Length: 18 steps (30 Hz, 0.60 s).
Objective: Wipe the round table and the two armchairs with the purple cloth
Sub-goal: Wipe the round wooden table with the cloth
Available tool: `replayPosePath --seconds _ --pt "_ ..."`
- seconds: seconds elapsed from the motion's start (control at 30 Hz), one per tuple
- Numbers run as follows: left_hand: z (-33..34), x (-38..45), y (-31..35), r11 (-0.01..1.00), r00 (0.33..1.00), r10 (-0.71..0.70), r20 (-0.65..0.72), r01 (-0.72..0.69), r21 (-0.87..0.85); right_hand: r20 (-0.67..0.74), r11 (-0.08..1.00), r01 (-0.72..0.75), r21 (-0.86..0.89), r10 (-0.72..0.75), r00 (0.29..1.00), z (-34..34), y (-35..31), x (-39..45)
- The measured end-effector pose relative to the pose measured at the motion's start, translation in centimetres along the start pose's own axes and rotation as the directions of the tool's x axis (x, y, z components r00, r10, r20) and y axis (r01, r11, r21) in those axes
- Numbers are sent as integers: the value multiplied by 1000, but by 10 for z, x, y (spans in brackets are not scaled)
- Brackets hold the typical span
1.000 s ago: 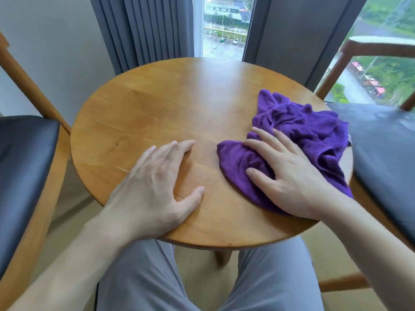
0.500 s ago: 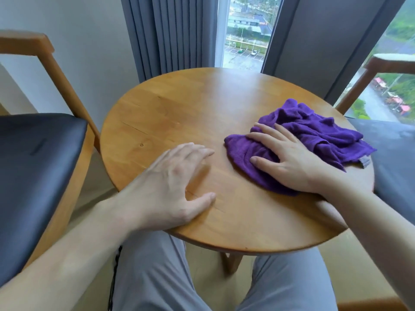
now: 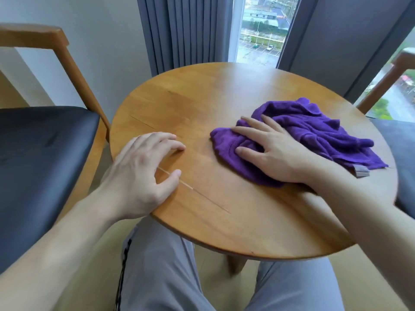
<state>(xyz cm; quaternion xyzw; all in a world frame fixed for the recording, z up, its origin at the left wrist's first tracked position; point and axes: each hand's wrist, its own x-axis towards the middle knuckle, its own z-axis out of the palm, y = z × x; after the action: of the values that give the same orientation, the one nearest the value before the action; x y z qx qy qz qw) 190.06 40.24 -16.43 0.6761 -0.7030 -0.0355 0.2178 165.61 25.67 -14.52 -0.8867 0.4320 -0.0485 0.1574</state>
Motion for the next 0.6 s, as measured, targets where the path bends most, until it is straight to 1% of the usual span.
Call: replayPosePath --seconds 0.1,0.17,0.23,0.3,0.43,0.5,0.6 --pt "1 0 0 1000 1000 -5 -16 5 -12 -11 999 39 12 -39 999 3 5 -43" --pt "3 1 -1 1000 1000 -11 -25 10 -15 -19 994 110 26 -109 994 10 -4 -82" --pt "3 1 -2 1000 999 -13 -33 13 -3 4 989 143 24 -143 990 18 -17 -99" --pt "4 4 -2 1000 1000 -11 -19 11 12 44 987 160 -1 -160 986 22 -35 -86" --pt "2 3 -1 1000 1000 -23 -20 23 -5 45 983 184 -7 -184 982 23 -53 -27" --pt "1 1 1 999 999 -32 -21 32 -26 42 988 153 -8 -153 987 16 -42 -7" --pt "1 -1 3 997 998 -49 -35 48 -53 19 993 112 30 -112 994 8 -17 -12"
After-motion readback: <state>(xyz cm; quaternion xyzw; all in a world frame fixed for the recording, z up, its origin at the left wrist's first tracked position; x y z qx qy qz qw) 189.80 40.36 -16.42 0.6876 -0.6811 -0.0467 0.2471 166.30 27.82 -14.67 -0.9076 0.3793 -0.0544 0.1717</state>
